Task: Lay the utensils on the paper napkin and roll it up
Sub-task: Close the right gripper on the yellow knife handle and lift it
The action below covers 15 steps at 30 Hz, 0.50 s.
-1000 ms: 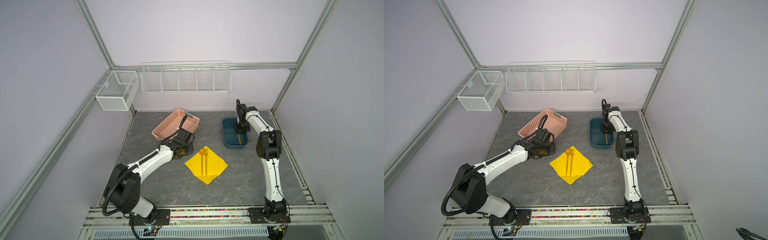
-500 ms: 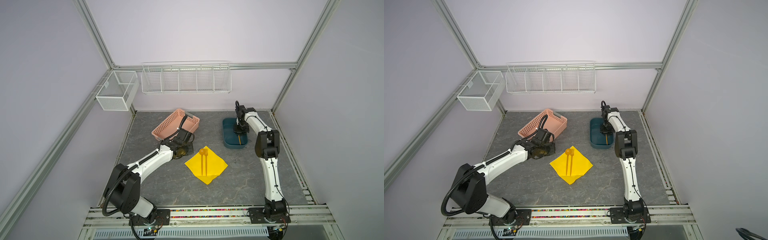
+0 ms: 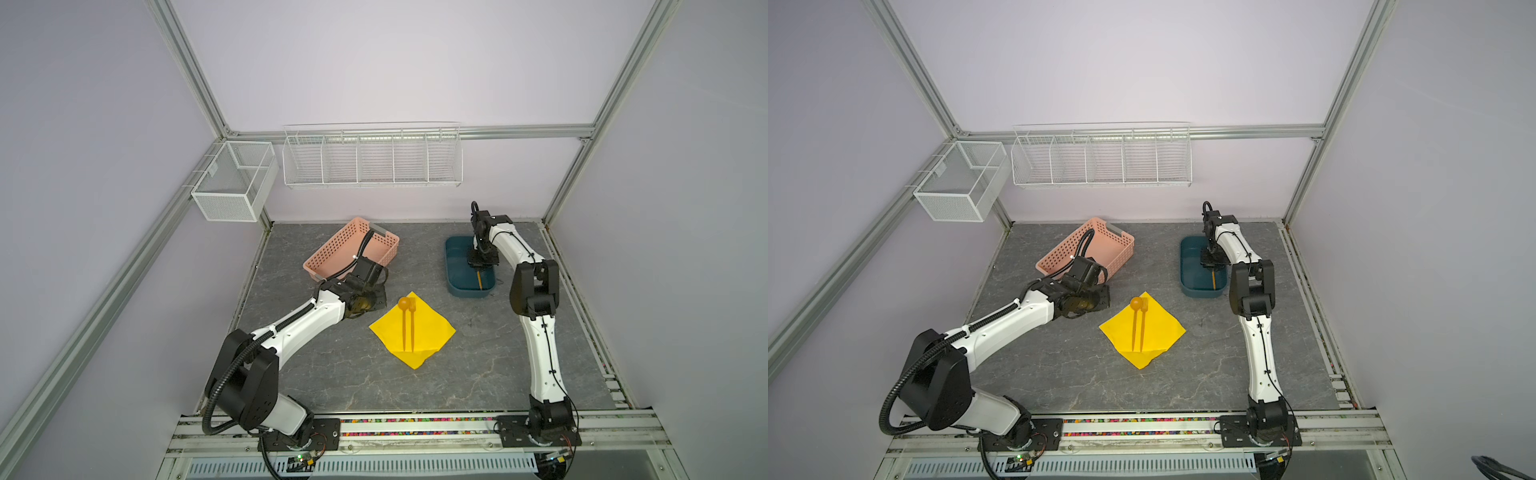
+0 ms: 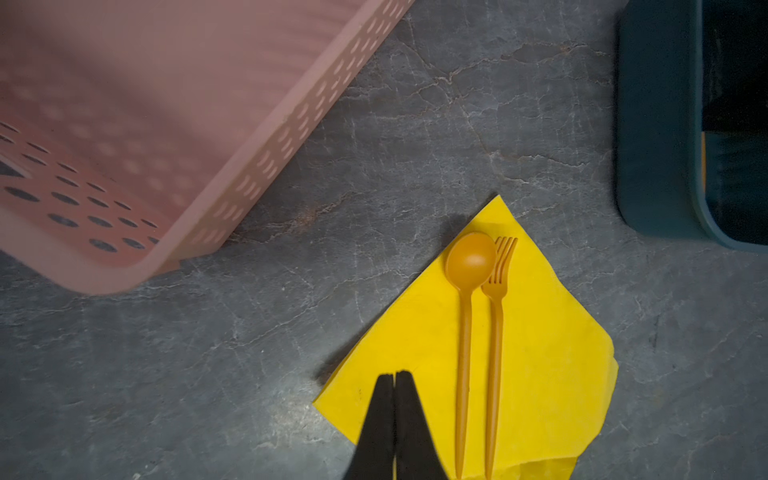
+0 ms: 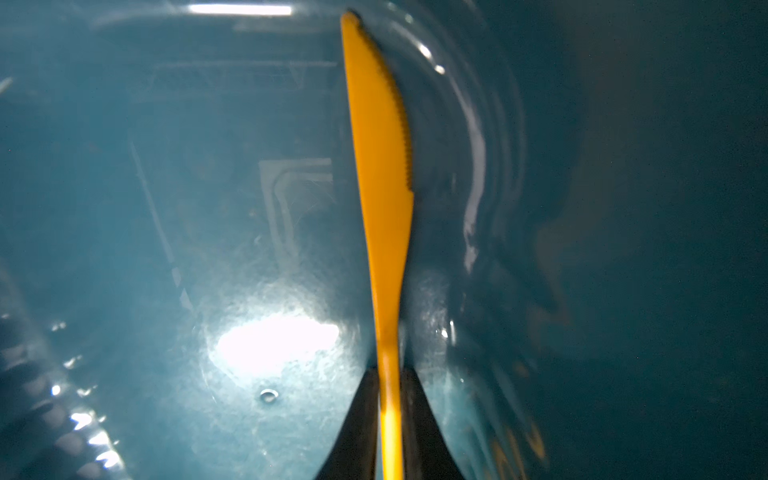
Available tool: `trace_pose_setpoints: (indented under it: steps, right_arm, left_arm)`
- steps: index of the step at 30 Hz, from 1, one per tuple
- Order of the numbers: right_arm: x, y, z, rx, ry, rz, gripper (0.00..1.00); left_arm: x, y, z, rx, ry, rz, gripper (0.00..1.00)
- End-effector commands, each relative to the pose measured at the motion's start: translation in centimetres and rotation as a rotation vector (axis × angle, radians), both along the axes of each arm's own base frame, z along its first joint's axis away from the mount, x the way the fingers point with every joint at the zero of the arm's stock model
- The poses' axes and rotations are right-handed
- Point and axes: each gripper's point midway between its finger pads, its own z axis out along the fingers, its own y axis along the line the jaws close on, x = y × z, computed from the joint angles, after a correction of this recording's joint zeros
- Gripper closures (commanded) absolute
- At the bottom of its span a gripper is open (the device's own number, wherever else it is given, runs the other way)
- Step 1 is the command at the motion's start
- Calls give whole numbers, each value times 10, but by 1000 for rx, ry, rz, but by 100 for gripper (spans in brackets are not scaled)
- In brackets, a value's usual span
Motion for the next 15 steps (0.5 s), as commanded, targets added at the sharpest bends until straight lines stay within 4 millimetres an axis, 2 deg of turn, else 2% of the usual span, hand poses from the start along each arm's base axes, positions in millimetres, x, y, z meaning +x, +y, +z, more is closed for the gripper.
trace_pose_setpoints:
  steps: [1,6,15]
  right_arm:
    - [-9,-2,-25,-5,65,-11,86]
    - [-3,2,2,7,3,-15,88]
    - [1,16,70,89,-135,-10,91]
  left_arm:
    - [4,0,23,-36,-42,13,98]
    - [4,-3,34,-66,-67,9,98]
    - [6,-20,72,-218,-196,-53,97]
